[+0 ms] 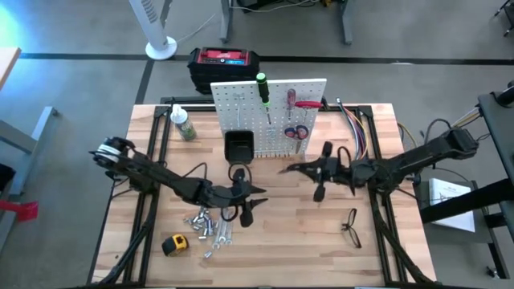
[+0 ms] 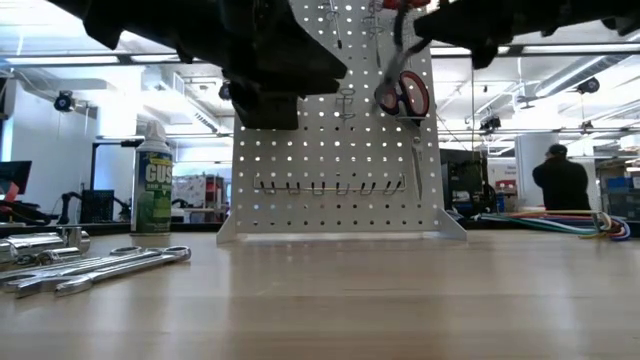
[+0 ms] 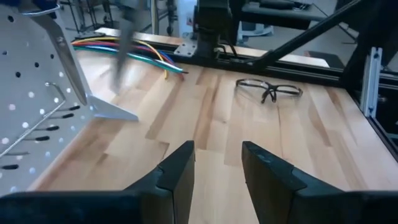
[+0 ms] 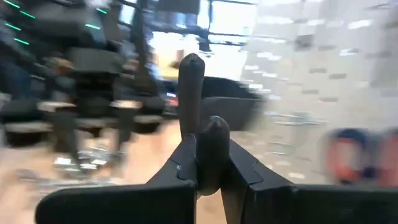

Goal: Hang tools onto peg board
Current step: Hang the black pliers on the pegboard

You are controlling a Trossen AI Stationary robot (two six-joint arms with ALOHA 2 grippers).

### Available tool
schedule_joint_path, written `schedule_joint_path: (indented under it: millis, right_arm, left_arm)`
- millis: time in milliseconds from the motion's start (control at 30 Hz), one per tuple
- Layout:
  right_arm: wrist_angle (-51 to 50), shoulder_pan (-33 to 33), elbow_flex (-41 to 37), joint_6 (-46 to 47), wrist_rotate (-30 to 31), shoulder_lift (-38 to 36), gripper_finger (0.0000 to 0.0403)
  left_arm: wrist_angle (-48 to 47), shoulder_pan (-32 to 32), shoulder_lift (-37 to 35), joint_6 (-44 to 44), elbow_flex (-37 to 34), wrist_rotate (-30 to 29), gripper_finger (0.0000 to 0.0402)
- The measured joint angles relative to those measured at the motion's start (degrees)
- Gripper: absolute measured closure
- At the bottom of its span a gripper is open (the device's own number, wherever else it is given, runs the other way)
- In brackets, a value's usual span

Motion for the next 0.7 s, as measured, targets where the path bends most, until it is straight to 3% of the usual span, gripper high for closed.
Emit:
schedule_joint_path:
  millis: [267, 700]
  right_arm:
    - [-20.28, -5.24, 5.79, -6.39, 4.23, -10.74, 0.0386]
    - [-29.07, -11.72, 10.32, -11.94, 2.15, -10.55, 0.0386]
  left_arm:
    - [-1.04, -0.05, -0.26, 0.90, 0.03, -1.09, 0.0278]
    - [-1.43, -0.05, -0.24, 1.03, 0.06, -3.27, 0.0278]
